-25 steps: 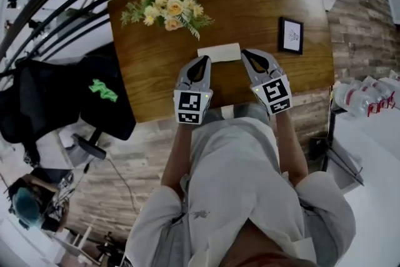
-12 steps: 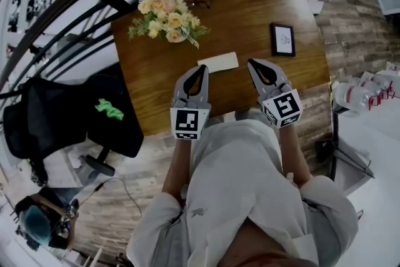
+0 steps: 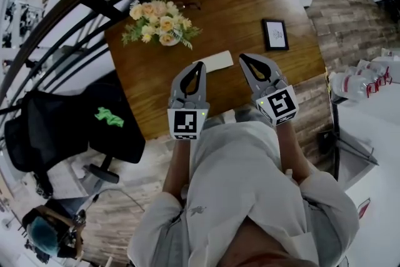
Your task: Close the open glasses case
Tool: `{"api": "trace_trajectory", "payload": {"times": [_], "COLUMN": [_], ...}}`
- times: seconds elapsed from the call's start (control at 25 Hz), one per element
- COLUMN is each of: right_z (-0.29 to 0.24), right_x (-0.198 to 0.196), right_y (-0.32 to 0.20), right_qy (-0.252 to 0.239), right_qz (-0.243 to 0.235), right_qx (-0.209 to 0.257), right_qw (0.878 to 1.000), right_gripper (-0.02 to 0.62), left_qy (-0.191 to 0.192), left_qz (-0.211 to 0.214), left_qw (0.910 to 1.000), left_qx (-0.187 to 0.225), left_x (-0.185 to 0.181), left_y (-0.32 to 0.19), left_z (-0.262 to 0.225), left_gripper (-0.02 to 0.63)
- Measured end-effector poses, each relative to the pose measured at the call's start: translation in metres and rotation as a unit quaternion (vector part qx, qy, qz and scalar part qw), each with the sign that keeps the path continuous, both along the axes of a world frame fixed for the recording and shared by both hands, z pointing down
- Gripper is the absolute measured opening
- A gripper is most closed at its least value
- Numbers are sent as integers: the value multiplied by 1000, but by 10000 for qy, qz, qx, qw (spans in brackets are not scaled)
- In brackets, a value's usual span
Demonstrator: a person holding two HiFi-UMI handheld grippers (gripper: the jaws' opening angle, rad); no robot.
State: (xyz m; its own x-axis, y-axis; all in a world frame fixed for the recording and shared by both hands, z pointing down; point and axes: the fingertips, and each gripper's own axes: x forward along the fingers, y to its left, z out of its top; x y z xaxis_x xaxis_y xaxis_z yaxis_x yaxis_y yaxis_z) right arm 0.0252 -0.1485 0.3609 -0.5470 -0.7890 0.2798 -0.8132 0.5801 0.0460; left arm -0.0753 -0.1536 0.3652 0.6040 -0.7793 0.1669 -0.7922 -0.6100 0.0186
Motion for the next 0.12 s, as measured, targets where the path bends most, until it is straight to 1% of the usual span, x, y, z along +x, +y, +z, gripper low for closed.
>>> {"api": "trace_trajectory", "payload": {"times": [0.12], "right_z": [-5], "right_x": [-3], "right_y": [-3], "right_qy": [20], "right_qz": [-39], "right_qx": [38], "right_qw": [10000], "right_gripper": [2], "left_qy": [-8], "left_qz": [-25], "left_qw": [10000], "left_qx": [4], "left_x": [1], "left_y": [-3], "left_z": [-3], "left_gripper": [18]}}
